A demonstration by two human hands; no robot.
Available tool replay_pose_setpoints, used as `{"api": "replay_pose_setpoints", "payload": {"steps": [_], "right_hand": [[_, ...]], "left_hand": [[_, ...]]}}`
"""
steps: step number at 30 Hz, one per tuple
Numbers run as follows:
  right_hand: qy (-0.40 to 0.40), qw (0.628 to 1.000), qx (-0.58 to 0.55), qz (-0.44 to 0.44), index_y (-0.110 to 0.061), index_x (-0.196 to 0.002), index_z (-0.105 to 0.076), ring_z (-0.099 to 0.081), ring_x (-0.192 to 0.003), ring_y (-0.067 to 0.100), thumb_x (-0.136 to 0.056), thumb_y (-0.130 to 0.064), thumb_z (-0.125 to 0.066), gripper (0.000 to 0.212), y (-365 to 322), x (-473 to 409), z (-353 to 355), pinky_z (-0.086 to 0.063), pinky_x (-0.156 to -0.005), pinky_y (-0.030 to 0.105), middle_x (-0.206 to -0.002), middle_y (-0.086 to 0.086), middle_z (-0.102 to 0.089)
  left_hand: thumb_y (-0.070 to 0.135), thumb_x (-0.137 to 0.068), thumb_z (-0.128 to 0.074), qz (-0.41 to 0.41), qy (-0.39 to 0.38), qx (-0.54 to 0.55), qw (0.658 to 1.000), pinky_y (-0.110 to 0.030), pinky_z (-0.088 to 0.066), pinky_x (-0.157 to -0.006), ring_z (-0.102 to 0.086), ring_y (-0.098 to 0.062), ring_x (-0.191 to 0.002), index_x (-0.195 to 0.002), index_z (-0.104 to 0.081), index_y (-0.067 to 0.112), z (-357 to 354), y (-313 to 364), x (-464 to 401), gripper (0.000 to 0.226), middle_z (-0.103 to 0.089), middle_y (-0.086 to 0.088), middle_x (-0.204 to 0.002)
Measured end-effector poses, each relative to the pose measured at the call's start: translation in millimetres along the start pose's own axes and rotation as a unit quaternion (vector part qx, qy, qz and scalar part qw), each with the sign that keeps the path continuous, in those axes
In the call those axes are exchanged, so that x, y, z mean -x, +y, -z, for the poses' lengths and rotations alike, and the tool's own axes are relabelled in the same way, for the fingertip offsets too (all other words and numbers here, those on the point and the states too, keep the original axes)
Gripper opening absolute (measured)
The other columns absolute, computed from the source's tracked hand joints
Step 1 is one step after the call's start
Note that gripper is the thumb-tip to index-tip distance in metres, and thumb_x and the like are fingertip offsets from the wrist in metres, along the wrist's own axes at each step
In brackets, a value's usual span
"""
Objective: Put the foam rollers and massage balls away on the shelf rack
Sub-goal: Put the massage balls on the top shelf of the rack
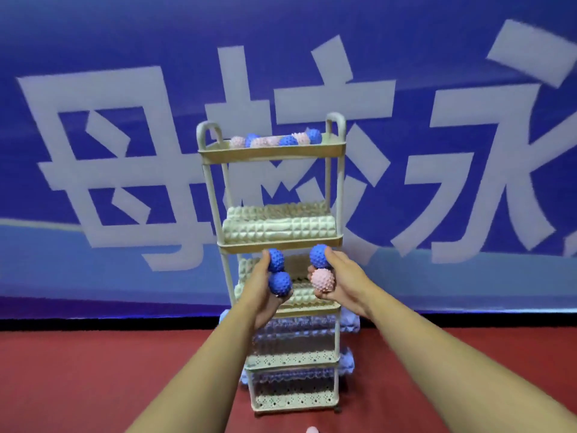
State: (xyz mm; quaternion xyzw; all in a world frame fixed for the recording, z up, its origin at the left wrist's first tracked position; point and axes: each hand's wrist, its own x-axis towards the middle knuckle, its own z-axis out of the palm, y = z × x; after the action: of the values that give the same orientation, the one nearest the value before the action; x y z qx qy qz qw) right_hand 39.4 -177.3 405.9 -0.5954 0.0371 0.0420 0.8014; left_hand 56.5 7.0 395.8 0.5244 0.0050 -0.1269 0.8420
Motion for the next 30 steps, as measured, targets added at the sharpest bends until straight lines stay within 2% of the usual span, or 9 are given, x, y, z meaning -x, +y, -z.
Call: {"api": "replay_pose_setpoints", "payload": {"steps": [6,10,12,15,17,19,23,26,30], "right_hand": [[-0.018,0.986,0.078,0.149,-0.039,-0.133,-0.050,-0.064,-0.092,0.018,-0.109,-0.031,-0.040,0.027,-88,-4,-47,-0.054,-0.062,0.034,-0.126,0.013,-0.059],[0.006,0.955,0.174,0.239,-0.041,-0.129,-0.053,-0.068,-0.099,0.015,-0.108,-0.037,-0.041,0.025,-141,-16,-68,-0.055,-0.076,0.040,-0.127,0.004,-0.060],[0.012,0.936,0.217,0.276,-0.034,-0.133,-0.053,-0.065,-0.089,0.017,-0.109,-0.034,-0.040,0.028,-170,-21,-73,-0.053,-0.072,0.036,-0.115,0.001,-0.061],[0.010,0.911,0.275,0.308,-0.035,-0.130,-0.054,-0.059,-0.078,0.008,-0.108,-0.037,-0.041,0.026,-210,-40,-79,-0.052,-0.069,0.028,-0.107,0.000,-0.060],[0.022,0.893,0.325,0.310,-0.053,-0.121,-0.054,-0.061,-0.092,0.004,-0.101,-0.056,-0.040,0.024,-227,-57,-81,-0.054,-0.095,0.038,-0.103,-0.012,-0.066],[0.025,0.864,0.394,0.313,-0.064,-0.112,-0.050,-0.061,-0.106,0.012,-0.093,-0.068,-0.035,0.025,-242,-82,-80,-0.034,-0.116,0.058,-0.094,-0.017,-0.069],[0.002,0.817,0.486,0.310,-0.071,-0.101,-0.041,-0.064,-0.100,0.011,-0.096,-0.061,-0.028,0.017,-261,-108,-77,-0.037,-0.112,0.057,-0.105,-0.009,-0.066],[-0.001,0.800,0.524,0.291,-0.059,-0.118,-0.039,-0.059,-0.110,0.019,-0.104,-0.055,-0.027,0.020,-264,-129,-72,-0.050,-0.102,0.047,-0.125,0.008,-0.061],[-0.002,0.783,0.559,0.272,-0.048,-0.130,-0.037,-0.053,-0.119,0.024,-0.106,-0.051,-0.027,0.026,-259,-149,-64,-0.053,-0.096,0.046,-0.127,0.010,-0.056]], "left_hand": [[0.059,-0.099,-0.048,-0.147,0.089,0.072,0.983,-0.029,-0.046,-0.058,-0.053,-0.015,-0.072,-0.135,-0.054,0.016,-48,67,-7,0.056,-0.057,-0.005,-0.103],[0.052,-0.101,-0.050,-0.221,0.101,0.043,0.969,-0.032,-0.047,-0.067,-0.056,-0.017,-0.082,-0.114,-0.060,0.026,-77,109,-5,0.031,-0.062,-0.002,-0.105],[0.048,-0.102,-0.049,-0.265,0.095,0.015,0.959,-0.031,-0.046,-0.069,-0.057,-0.014,-0.081,-0.109,-0.059,0.026,-88,136,-5,0.025,-0.063,0.001,-0.099],[0.041,-0.105,-0.048,-0.329,0.077,-0.070,0.939,-0.030,-0.043,-0.066,-0.051,-0.013,-0.073,-0.111,-0.057,0.017,-96,178,-20,0.027,-0.059,-0.001,-0.090],[0.044,-0.103,-0.050,-0.353,0.066,-0.147,0.922,-0.031,-0.044,-0.067,-0.052,-0.014,-0.074,-0.117,-0.056,0.013,-96,202,-32,0.035,-0.061,-0.003,-0.095],[0.051,-0.099,-0.051,-0.359,0.067,-0.230,0.902,-0.032,-0.046,-0.072,-0.055,-0.015,-0.079,-0.122,-0.055,0.014,-94,224,-50,0.043,-0.064,-0.004,-0.101],[0.060,-0.093,-0.050,-0.356,0.080,-0.409,0.836,-0.038,-0.053,-0.087,-0.065,-0.018,-0.097,-0.119,-0.054,0.023,-83,258,-89,0.046,-0.069,-0.001,-0.107],[0.057,-0.098,-0.047,-0.329,0.091,-0.521,0.782,-0.035,-0.057,-0.083,-0.065,-0.019,-0.100,-0.125,-0.050,0.023,-70,275,-109,0.044,-0.066,-0.005,-0.112],[0.052,-0.101,-0.047,-0.312,0.099,-0.595,0.734,-0.038,-0.056,-0.090,-0.058,-0.020,-0.111,-0.125,-0.047,0.022,-53,281,-130,0.038,-0.061,-0.007,-0.119]]}}
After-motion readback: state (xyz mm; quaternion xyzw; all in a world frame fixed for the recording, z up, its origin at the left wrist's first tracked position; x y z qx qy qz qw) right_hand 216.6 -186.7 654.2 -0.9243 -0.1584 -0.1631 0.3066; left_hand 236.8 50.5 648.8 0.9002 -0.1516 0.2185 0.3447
